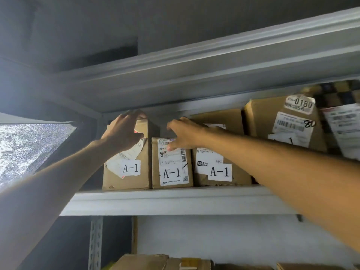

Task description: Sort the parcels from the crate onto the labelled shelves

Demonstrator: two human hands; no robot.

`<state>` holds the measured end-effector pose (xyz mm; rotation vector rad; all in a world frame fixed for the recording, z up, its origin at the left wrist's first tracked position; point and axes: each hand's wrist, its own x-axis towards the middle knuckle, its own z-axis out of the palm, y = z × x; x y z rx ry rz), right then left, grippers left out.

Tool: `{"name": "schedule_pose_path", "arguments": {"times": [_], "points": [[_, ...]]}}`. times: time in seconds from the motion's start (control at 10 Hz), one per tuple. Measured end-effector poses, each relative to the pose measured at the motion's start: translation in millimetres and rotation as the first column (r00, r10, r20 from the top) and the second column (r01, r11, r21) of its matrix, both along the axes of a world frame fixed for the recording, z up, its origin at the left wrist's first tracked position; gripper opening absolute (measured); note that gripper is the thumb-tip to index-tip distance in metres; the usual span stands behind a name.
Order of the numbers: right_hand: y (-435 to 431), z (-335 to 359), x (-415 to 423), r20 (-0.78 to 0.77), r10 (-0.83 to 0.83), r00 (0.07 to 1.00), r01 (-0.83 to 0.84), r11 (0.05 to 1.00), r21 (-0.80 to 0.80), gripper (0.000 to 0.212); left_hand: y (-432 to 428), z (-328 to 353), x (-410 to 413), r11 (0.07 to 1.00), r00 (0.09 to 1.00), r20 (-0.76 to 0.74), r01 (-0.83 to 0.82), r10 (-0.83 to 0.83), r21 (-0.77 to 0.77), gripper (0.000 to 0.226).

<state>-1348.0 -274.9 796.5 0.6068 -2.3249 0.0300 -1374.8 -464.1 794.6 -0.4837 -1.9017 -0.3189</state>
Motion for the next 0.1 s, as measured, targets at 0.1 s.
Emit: {"name": "schedule_pose_path", "arguments": {"times": [0.1], "points": [[35.0, -8.9, 32.7, -0.175, 0.095, 0.98, -0.093, 0.996, 0.018, 0.042, 23.6, -23.6, 28.3, 0.998, 0.997, -0.027, 0.065, -0.066, -0.028, 0.046]]}}
